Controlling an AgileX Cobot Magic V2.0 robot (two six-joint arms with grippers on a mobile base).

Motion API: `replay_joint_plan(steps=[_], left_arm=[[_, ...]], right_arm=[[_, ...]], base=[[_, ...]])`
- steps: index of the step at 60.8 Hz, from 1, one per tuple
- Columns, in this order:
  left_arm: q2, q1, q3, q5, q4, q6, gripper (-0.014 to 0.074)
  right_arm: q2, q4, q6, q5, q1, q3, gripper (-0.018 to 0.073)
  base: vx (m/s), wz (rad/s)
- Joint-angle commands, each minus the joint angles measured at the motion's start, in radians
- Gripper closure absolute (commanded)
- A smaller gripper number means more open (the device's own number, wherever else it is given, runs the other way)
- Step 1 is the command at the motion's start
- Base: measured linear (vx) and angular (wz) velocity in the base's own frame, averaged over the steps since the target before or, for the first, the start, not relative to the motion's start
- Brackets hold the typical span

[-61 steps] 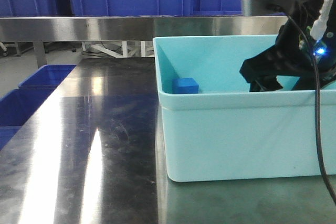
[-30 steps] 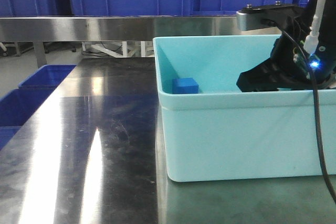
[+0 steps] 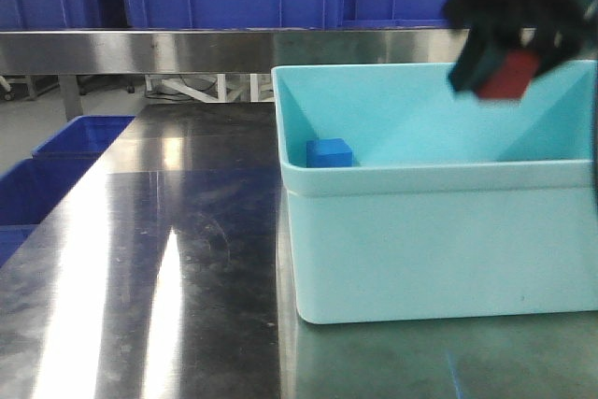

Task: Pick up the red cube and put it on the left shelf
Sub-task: 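Close the right gripper on the red cube and lift it out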

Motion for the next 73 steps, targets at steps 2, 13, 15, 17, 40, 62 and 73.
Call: replay_joint_plan(steps=[2,13,15,17,40,62,73], left_arm=[[0.008,-0.004,0.022,-0.084,0.000,0.002,0.0491],[0.008,-0.004,0.022,-0.084,0.000,0.002,0.0491],[0.008,-0.004,0.022,-0.084,0.000,0.002,0.0491],[0.008,-0.004,0.022,-0.084,0.000,0.002,0.0491],[0.008,-0.004,0.022,-0.084,0.000,0.002,0.0491],[0.008,-0.004,0.022,-0.084,0.000,0.002,0.0491],[0.008,-0.004,0.022,-0.084,0.000,0.002,0.0491]], right_arm=[[-0.166,-0.013,-0.002,-0.140,-0.013,0.013,0.0492],[-0.390,-0.016,-0.002,-0.234,-0.101,0.130,0.0492],[-0.434,-0.016,-0.002,-0.239,-0.126,0.158,0.0492],[-0.469,-0.016,-0.002,-0.241,-0.152,0.181,0.0492],[-0.877,-0.017,-0.002,-0.245,-0.314,0.459,0.0492],[-0.918,-0.017,-0.002,-0.242,-0.314,0.474,0.0492],[-0.918,-0.017,-0.002,-0.210,-0.314,0.474,0.0492]], base=[[0.00,0.00],[0.00,0.00],[0.00,0.00],[0.00,0.00],[0.00,0.00],[0.00,0.00],[0.00,0.00]])
